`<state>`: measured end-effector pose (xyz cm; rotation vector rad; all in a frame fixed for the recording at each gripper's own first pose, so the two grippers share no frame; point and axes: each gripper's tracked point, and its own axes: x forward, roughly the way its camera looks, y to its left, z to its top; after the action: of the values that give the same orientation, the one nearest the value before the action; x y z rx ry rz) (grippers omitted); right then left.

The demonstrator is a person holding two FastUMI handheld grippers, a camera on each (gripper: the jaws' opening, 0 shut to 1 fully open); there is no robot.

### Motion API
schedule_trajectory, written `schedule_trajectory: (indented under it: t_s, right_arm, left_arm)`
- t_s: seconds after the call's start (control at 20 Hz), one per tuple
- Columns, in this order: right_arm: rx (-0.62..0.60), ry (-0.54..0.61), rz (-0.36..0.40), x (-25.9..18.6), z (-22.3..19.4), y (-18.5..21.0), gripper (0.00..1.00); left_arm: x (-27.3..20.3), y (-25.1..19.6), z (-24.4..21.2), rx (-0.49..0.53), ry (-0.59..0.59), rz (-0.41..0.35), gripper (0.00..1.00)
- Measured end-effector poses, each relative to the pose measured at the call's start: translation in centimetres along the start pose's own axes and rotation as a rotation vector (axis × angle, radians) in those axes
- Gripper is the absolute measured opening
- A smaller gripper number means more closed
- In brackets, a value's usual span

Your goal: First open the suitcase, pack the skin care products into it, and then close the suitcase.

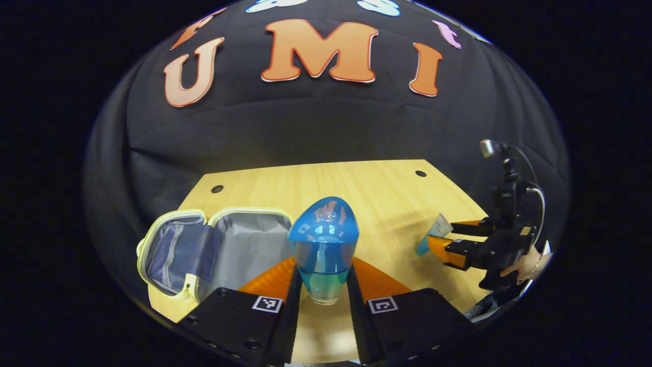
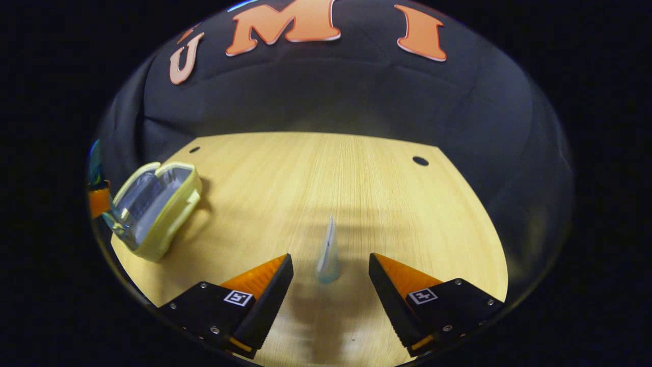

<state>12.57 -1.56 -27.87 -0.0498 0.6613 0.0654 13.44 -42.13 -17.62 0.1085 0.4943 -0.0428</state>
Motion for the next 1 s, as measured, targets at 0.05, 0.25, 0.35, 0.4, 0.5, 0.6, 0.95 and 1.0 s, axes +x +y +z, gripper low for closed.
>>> schedule_trajectory:
  t_s: [0.05, 0.25, 0.35, 0.4, 0.5, 0.6, 0.95, 1.0]
  right_arm:
    - [0.014, 0.034, 0.000, 1.0, -0.8, 0.0, 0.93]
    - [0.021, 0.097, 0.000, 3.4, -2.4, 0.4, 0.78]
    - [0.028, 0.119, 0.003, 4.4, -2.8, 0.3, 0.58]
    - [0.044, 0.137, 0.010, 4.0, -2.9, 0.4, 0.45]
    - [0.091, 0.184, 0.039, 3.2, -3.3, 1.1, 0.43]
    - [0.140, 0.194, 0.074, 1.7, -3.1, 2.1, 0.42]
    - [0.211, 0.162, 0.179, -3.4, -1.9, 7.4, 0.42]
    - [0.221, 0.159, 0.191, -4.1, -1.9, 8.1, 0.42]
  left_arm:
    - [-0.4, 1.0, -0.2, -0.002, 0.003, 0.020, 0.46]
    - [-2.0, 4.5, -1.0, -0.037, 0.016, 0.079, 0.46]
    - [-2.4, 5.7, -1.2, -0.050, 0.029, 0.080, 0.47]
    - [-2.5, 6.2, -1.1, -0.049, 0.039, 0.072, 0.46]
    - [-2.6, 7.5, -0.5, -0.034, 0.065, 0.043, 0.46]
    - [-2.8, 9.3, 0.2, -0.014, 0.120, 0.017, 0.46]
    - [-1.0, 14.0, 0.1, 0.067, 0.394, -0.089, 0.47]
    - [-0.6, 14.2, -0.3, 0.085, 0.429, -0.102, 0.47]
